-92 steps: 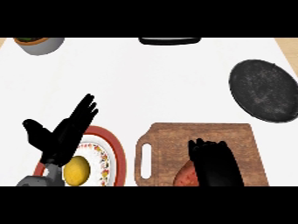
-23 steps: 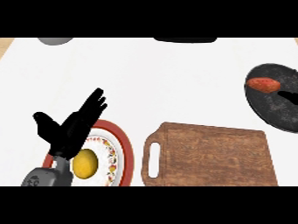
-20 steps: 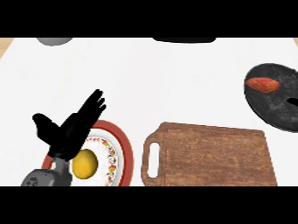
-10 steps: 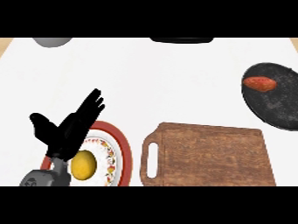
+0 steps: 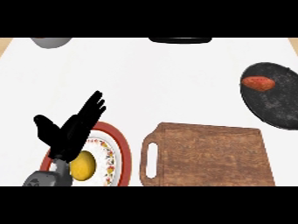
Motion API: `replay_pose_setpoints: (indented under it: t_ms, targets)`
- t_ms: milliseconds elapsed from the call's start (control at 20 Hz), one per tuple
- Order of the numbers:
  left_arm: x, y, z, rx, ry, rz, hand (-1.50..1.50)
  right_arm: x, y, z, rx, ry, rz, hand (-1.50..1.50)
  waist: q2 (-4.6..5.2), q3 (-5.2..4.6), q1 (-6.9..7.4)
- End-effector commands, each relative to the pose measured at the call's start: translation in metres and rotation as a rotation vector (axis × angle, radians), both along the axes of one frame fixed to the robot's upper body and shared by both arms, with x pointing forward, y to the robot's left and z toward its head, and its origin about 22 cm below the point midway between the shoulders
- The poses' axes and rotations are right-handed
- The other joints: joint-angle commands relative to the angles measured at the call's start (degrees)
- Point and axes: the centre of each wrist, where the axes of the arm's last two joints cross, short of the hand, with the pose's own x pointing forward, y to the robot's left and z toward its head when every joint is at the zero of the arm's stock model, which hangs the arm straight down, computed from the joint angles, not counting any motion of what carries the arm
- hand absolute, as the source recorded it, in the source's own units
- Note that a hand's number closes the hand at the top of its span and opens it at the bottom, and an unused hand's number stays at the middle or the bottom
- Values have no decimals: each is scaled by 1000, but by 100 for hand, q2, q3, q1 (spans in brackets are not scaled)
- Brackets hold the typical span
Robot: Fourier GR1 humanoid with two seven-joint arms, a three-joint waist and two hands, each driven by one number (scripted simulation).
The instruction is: Pick the sweet potato from the cutting board and place it in the pan
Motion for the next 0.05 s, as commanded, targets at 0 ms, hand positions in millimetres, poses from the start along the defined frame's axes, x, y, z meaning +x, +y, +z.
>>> replay_pose_setpoints:
  t_ms: [0]
  targets:
    - [-7, 10, 2, -2, 2, -12, 0, -9, -2, -5, 46, -37, 87, -150, -29, -10, -15]
